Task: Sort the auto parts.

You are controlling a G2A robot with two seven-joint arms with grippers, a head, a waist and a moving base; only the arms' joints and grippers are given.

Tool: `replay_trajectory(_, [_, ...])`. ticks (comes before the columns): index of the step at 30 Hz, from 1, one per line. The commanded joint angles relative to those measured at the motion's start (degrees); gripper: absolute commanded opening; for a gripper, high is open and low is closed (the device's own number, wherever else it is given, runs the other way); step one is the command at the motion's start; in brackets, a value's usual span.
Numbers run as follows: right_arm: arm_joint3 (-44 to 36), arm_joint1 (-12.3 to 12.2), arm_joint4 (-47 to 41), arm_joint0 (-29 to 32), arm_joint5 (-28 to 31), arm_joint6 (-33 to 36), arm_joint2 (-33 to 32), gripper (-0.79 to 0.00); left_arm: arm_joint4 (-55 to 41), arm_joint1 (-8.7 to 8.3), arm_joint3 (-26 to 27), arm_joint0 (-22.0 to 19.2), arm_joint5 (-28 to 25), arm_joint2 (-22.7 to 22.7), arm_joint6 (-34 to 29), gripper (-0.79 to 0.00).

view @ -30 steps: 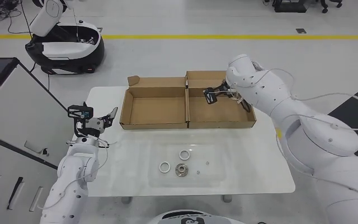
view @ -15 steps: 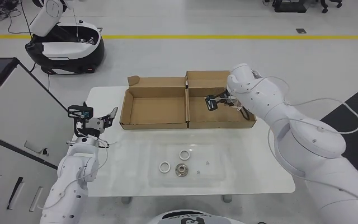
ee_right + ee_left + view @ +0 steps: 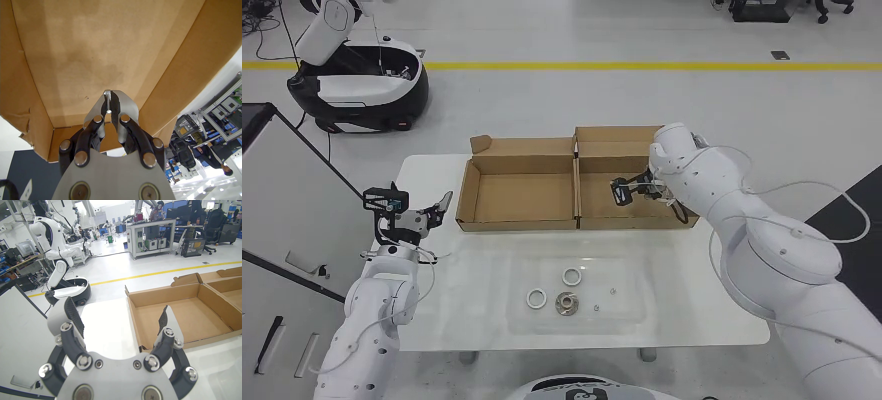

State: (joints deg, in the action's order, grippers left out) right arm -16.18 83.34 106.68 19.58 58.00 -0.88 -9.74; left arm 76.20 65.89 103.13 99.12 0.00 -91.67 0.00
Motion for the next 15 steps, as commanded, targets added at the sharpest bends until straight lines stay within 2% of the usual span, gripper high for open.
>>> replay_trajectory(1, [0.7, 0.3, 0.4, 0.1, 0.0, -0.7, 0.0, -0.785, 0.0, 0.00, 0.0, 0.0, 0.0, 0.0, 0.0, 0.000])
replay_trajectory(7, [2.7, 1.3, 2.3, 0.2, 0.0, -2.7, 0.0, -0.776, 0.0, 0.00, 0.0, 0.0, 0.0, 0.0, 0.0, 0.000])
replay_trajectory(8, [2.9, 1.4, 2.7, 0.2, 0.0, -3.0, 0.0, -0.717, 0.0, 0.00, 0.0, 0.0, 0.0, 0.0, 0.0, 0.000])
replay_trajectory(10, [3.5, 1.7, 3.3, 0.1, 0.0, -3.7, 0.0, -0.668, 0.0, 0.00, 0.0, 0.0, 0.0, 0.0, 0.0, 0.000])
replay_trajectory(15, [4.9, 2.4, 4.6, -0.1, 0.0, -5.2, 0.0, -0.610, 0.0, 0.00, 0.0, 0.0, 0.0, 0.0, 0.0, 0.000])
